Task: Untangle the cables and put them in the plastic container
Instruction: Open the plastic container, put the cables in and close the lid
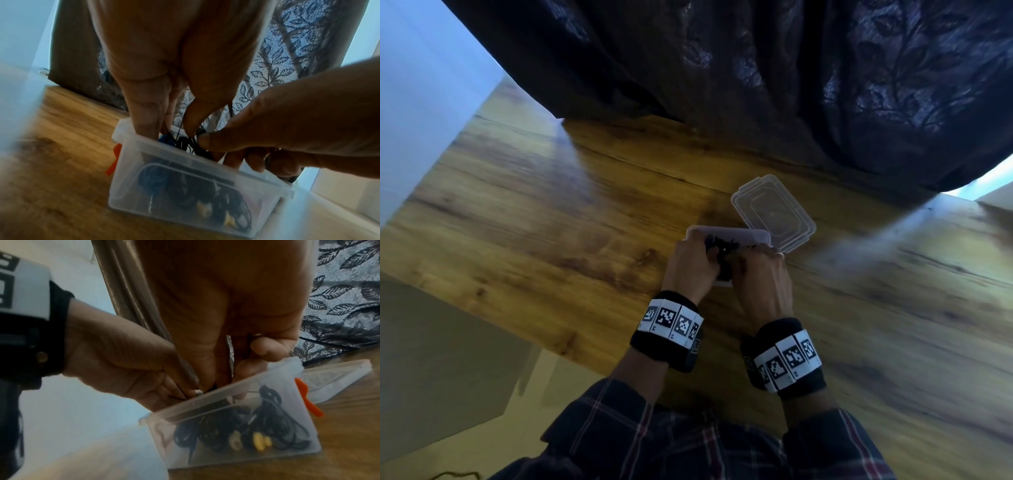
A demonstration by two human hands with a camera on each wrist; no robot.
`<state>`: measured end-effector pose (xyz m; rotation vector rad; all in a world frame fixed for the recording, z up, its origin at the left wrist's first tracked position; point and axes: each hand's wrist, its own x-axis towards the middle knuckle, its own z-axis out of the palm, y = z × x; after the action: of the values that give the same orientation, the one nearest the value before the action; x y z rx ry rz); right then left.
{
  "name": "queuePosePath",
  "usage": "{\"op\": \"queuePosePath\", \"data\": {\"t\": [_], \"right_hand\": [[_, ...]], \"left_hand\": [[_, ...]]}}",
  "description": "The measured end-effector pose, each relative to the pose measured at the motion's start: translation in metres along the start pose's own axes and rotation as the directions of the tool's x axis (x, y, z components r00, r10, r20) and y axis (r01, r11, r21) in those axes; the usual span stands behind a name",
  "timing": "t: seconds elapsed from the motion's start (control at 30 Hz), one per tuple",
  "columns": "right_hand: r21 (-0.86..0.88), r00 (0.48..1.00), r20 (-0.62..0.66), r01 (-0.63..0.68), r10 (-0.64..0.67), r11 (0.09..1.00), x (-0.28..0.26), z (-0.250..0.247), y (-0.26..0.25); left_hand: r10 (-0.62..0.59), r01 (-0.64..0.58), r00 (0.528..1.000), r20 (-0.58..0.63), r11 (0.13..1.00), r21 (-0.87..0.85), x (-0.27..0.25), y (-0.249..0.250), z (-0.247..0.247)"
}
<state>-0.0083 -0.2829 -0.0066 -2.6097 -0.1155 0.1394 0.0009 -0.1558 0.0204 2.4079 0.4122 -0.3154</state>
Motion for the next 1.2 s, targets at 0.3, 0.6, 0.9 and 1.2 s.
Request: {"op": "queuePosePath", "data": {"t": [0.3, 0.6, 0.9, 1.2], "right_hand": [[-0.042, 0.972, -0.114, -0.212, 0.206, 0.976, 0.006, -0.025, 0.025], [0.082, 0.957, -0.196, -0.2, 0.212, 0.976, 0.001, -0.025, 0.031], [0.108, 0.929, -0.205, -0.293, 0.309, 0.95, 0.02, -0.055, 0.053], [-0.106, 0.91, 0.025, -0.41, 0.414, 0.906, 0.068, -0.043, 0.077]], "left_hand": [[0.218, -0.182, 0.969, -0.113, 0.947, 0.265, -0.001, 0.0, 0.01], [0.237, -0.229, 0.97, -0.058, 0.966, 0.124, 0.004, 0.004, 0.036], [0.162, -0.161, 0.986, -0.044, 0.987, 0.025, 0.01, 0.004, 0.041], [0.046, -0.034, 0.998, -0.033, 0.953, 0.3, 0.014, 0.018, 0.042]]}}
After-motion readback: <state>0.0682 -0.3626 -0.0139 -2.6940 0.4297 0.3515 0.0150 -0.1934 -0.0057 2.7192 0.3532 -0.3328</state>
